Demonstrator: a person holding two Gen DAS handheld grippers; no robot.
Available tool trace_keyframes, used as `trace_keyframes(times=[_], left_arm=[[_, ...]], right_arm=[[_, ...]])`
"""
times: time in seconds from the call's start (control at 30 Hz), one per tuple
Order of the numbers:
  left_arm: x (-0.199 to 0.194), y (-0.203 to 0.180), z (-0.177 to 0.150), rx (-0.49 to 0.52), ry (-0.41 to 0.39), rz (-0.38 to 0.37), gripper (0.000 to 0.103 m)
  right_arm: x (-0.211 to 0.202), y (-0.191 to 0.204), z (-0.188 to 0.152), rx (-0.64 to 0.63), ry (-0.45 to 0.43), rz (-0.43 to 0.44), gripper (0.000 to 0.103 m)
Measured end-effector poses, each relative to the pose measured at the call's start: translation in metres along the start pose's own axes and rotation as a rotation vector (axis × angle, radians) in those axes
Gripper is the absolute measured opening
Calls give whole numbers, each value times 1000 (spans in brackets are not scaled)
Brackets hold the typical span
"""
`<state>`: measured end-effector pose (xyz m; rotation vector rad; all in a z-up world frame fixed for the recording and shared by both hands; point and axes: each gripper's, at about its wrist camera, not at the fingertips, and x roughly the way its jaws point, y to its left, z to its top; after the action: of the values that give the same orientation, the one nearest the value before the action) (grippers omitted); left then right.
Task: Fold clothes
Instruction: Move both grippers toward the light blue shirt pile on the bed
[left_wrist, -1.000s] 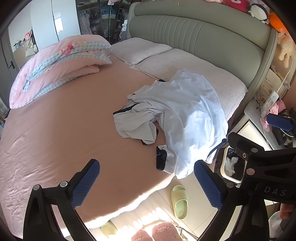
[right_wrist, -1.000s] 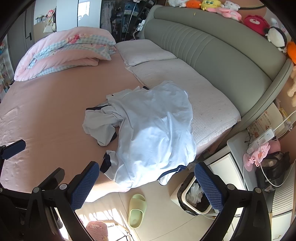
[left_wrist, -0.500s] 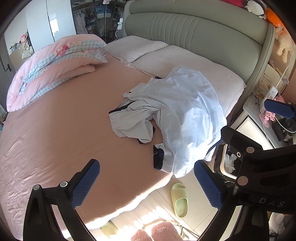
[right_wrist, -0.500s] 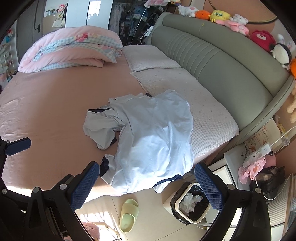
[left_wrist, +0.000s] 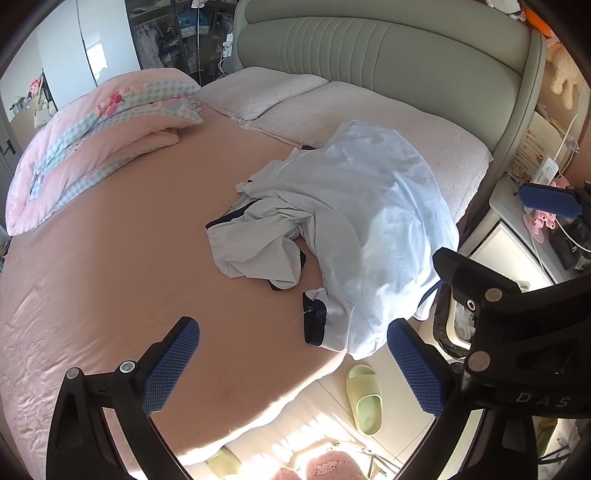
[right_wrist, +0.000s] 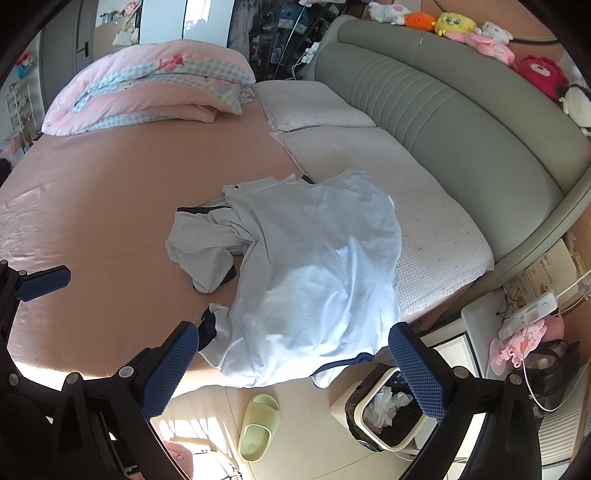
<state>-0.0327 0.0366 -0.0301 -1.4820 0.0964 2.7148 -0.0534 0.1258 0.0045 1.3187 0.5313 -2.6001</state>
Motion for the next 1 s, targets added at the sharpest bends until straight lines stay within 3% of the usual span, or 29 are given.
trace_keyframes(times=[0.1,0.2,0.43,0.73,1.0], left_arm=[[12,-2,0,5,5,-14,103],[22,-4,-2,16,24,3,103],[31,-2,-4,36,-6,-4,103],[61,2,-1,16,-8,-89,103],[90,6,3,61,-17,-106,103]], right_arm=[[11,-1,1,-29,-20,-17,103],[29,-4,0,-31,17,-24,103],[45,-8,-10,-5,66,33,103],[60,-14,-14,-22,67,-56,103],[87,-26,-16,6,101,-9,103]])
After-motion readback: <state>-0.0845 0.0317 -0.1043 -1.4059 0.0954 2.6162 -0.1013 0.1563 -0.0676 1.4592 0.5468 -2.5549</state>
